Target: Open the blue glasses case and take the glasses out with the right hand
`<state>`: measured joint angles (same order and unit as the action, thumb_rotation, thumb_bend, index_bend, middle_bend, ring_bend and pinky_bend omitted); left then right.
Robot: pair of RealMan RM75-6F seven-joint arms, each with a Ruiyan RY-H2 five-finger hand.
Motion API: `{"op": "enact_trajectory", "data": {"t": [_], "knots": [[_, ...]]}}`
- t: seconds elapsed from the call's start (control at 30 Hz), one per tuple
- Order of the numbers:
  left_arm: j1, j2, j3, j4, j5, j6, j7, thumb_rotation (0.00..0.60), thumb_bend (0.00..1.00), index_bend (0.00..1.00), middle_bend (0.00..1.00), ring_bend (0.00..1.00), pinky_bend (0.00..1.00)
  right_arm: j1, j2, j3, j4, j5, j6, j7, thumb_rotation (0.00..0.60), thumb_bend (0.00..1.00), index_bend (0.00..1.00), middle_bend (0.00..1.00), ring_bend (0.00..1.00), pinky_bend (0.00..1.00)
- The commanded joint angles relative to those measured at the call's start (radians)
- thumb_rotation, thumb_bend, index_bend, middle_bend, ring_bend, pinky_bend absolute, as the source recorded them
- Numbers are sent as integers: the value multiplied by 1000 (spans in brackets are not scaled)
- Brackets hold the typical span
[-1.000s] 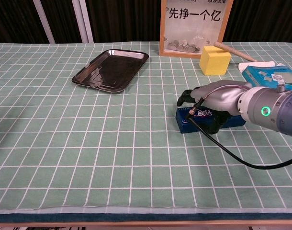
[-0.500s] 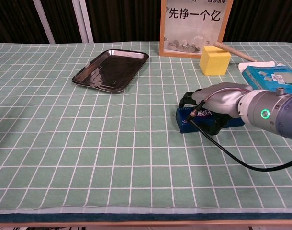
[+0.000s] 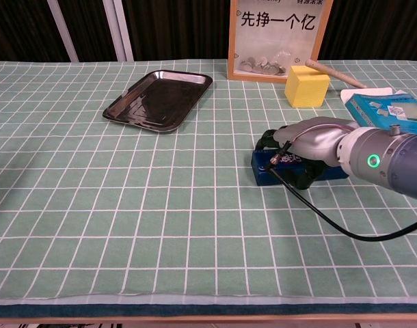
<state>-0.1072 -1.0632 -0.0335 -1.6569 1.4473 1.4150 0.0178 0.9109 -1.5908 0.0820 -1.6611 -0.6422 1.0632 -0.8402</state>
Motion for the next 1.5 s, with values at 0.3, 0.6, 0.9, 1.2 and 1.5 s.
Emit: {"op": "enact_trajectory", "data": {"t": [0.3, 0.6, 0.9, 1.2, 1.5], "knots": [[0, 1, 0, 0, 1, 0, -2, 600, 68, 0, 0, 0, 0, 1, -8, 1, 11, 0, 1, 7, 600, 774, 197, 0, 0, 222], [0, 0, 2, -1, 3, 0, 0, 600, 68, 0, 0, 0, 0, 3, -11, 7, 11, -1, 7, 10, 600, 824, 202, 0, 0, 223], [0, 1, 3, -4, 5, 1, -1, 600, 68, 0, 0, 0, 0, 21, -26, 36, 76, 21, -6, 9, 600, 811, 202, 0, 0, 223], [-1, 3, 2, -5, -1, -6, -6, 600, 68, 0, 0, 0, 0, 69, -50, 82, 186, 109, -47, -26, 600, 741, 186, 0, 0, 222], [-2, 4, -1, -5, -8, -8, -8, 600, 68, 0, 0, 0, 0, 99, -53, 120, 235, 113, -33, -31, 600, 324, 45, 0, 0, 223]]}}
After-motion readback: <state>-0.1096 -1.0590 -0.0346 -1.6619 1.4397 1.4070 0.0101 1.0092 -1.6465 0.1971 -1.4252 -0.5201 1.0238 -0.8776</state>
